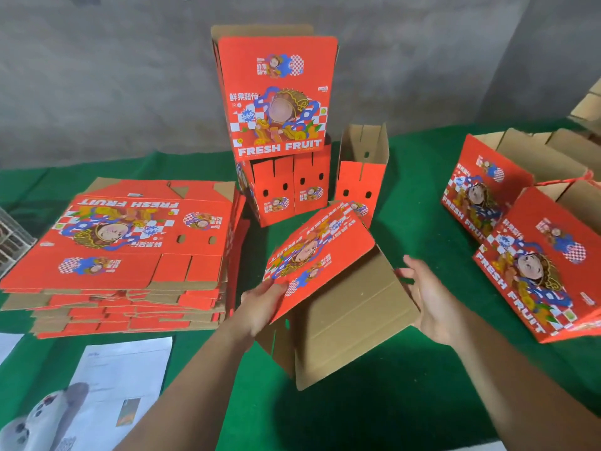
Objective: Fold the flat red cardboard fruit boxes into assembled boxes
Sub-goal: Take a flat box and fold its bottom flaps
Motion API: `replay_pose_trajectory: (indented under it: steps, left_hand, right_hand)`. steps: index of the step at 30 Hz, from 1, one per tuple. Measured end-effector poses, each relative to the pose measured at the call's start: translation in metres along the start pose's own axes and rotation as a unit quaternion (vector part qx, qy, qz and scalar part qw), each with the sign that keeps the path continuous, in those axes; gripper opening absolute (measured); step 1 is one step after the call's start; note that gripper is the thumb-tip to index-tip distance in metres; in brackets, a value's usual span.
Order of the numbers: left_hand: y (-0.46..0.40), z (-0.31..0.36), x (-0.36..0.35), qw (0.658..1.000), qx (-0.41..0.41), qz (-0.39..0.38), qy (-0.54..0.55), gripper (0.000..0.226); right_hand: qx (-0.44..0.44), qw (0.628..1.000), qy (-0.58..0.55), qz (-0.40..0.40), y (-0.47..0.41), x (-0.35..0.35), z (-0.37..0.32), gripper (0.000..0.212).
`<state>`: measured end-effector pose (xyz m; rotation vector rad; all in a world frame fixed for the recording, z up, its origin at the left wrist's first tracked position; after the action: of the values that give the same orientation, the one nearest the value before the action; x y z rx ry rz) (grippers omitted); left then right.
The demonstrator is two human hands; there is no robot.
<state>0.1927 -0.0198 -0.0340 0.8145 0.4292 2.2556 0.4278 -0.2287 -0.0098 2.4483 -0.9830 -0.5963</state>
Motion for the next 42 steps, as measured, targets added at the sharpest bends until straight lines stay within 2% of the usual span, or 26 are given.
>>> replay_pose_trajectory:
  steps: [3, 6, 9, 11, 13, 14, 17, 19, 21, 24, 27, 29, 32, 35, 38, 40, 42]
  left_hand:
    - [0.005, 0.000, -0.012, 0.998, -0.064, -0.013, -0.017, 0.085]
    - [0.009, 0.004, -0.021, 0.995, -0.102, 0.001, -0.020, 0.097]
    - [0.008, 0.012, -0.020, 0.990, -0.132, 0.043, -0.003, 0.075]
    - [0.015, 0.033, -0.025, 0.981, -0.163, -0.026, 0.098, 0.066]
    - [0.018, 0.057, -0.033, 0.967, -0.181, -0.093, 0.156, 0.077]
    - [0.019, 0.068, -0.036, 0.962, -0.192, -0.101, 0.163, 0.080]
    - [0.015, 0.091, -0.033, 0.956, -0.244, -0.040, 0.157, 0.066]
    - [0.013, 0.092, -0.025, 0.955, -0.254, 0.003, 0.155, 0.065]
    - [0.009, 0.087, -0.022, 0.949, -0.276, 0.010, 0.151, 0.068]
    - [0.011, 0.085, -0.031, 0.947, -0.313, 0.021, 0.072, 0.088]
    - [0.014, 0.087, -0.032, 0.947, -0.313, 0.055, 0.050, 0.107]
    - [0.016, 0.088, -0.024, 0.941, -0.320, 0.075, 0.078, 0.106]
    - [0.015, 0.088, -0.021, 0.933, -0.344, 0.061, 0.089, 0.113]
    - [0.013, 0.088, -0.026, 0.931, -0.338, 0.033, 0.133, 0.111]
    - [0.009, 0.085, -0.027, 0.942, -0.298, 0.061, 0.139, 0.101]
    - [0.003, 0.083, -0.026, 0.952, -0.270, 0.096, 0.112, 0.113]
    - [-0.004, 0.080, -0.023, 0.958, -0.237, 0.113, 0.115, 0.125]
  right_hand:
    - [-0.031, 0.995, 0.052, 0.080, -0.004, -0.005, 0.003, 0.071]
    - [0.013, 0.992, 0.073, 0.099, -0.008, -0.011, 0.007, 0.069]
    - [0.135, 0.985, 0.062, 0.091, -0.005, -0.023, 0.004, 0.064]
    - [0.218, 0.970, 0.084, 0.067, -0.005, -0.038, 0.005, 0.058]
    - [0.265, 0.953, 0.135, 0.057, -0.011, -0.054, 0.012, 0.059]
    - [0.273, 0.947, 0.159, 0.058, -0.014, -0.061, 0.015, 0.061]
    - [0.285, 0.938, 0.187, 0.062, -0.020, -0.076, 0.017, 0.063]
    - [0.313, 0.926, 0.201, 0.067, -0.019, -0.078, 0.016, 0.061]
    - [0.363, 0.898, 0.236, 0.073, -0.014, -0.081, 0.014, 0.062]
    - [0.414, 0.870, 0.262, 0.058, -0.002, -0.095, 0.016, 0.059]
    - [0.418, 0.869, 0.260, 0.041, 0.009, -0.109, 0.024, 0.053]
    - [0.450, 0.846, 0.283, 0.034, 0.017, -0.115, 0.027, 0.049]
    - [0.452, 0.805, 0.385, -0.008, 0.020, -0.125, 0.037, 0.054]
    - [0.463, 0.810, 0.360, 0.003, 0.017, -0.123, 0.044, 0.054]
    - [0.451, 0.807, 0.381, 0.025, 0.011, -0.113, 0.055, 0.039]
    - [0.424, 0.803, 0.417, 0.040, 0.005, -0.104, 0.063, 0.035]
    - [0.400, 0.813, 0.418, 0.066, 0.000, -0.096, 0.067, 0.050]
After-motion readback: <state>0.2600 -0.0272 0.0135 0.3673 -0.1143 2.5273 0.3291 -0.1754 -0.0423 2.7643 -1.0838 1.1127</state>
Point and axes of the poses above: each hand's wrist, its own y-axis away from the middle knuckle, its own x-axis out of the back of the hand, z = x × y, the point moved 3 cm from there along -y, towards the middle knuckle, and after that the axes turned 8 degrees about -y, right-handed, at the moved point
